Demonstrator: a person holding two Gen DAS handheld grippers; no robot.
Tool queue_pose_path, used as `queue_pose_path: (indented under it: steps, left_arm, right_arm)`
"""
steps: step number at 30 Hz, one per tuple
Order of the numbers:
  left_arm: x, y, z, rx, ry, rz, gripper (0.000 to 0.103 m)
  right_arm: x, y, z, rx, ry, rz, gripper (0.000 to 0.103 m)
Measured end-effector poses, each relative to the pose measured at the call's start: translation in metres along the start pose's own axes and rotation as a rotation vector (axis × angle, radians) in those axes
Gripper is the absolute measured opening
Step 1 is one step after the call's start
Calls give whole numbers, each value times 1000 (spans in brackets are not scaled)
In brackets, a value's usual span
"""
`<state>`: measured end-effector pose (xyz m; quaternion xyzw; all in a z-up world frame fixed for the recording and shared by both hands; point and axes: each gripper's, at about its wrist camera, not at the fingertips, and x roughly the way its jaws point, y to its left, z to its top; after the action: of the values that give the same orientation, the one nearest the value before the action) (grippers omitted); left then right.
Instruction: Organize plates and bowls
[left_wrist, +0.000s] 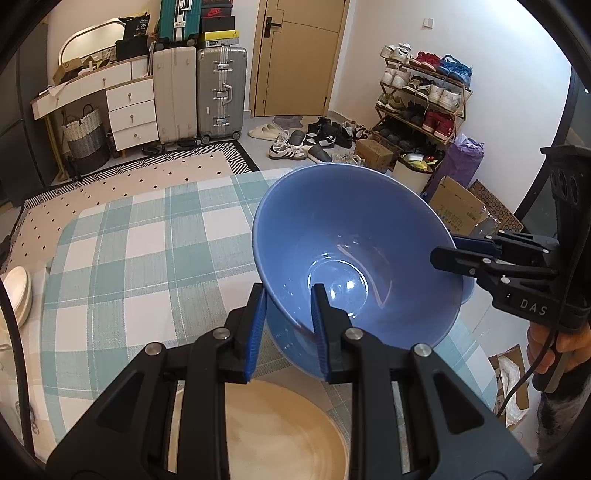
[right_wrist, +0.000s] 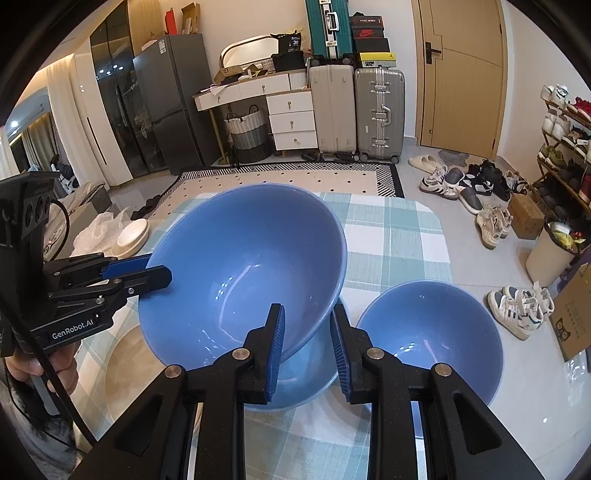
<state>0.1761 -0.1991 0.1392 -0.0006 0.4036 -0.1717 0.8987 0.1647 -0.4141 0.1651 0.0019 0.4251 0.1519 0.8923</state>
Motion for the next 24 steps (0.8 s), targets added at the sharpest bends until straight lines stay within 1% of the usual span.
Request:
queue_pose_path:
  steps: [13,20,24]
  left_arm:
    - [39,15,-20,-3,41,8,20]
    - [60,17,-27,15,63,23,20]
    - [73,14,-30,26,75,29,23]
  right_arm:
    - [26,-2,-20,3,51,-1,28]
    - [41,-5,-30,10,82,-9,28]
    - [48,-7,-34,9,93,-20,28]
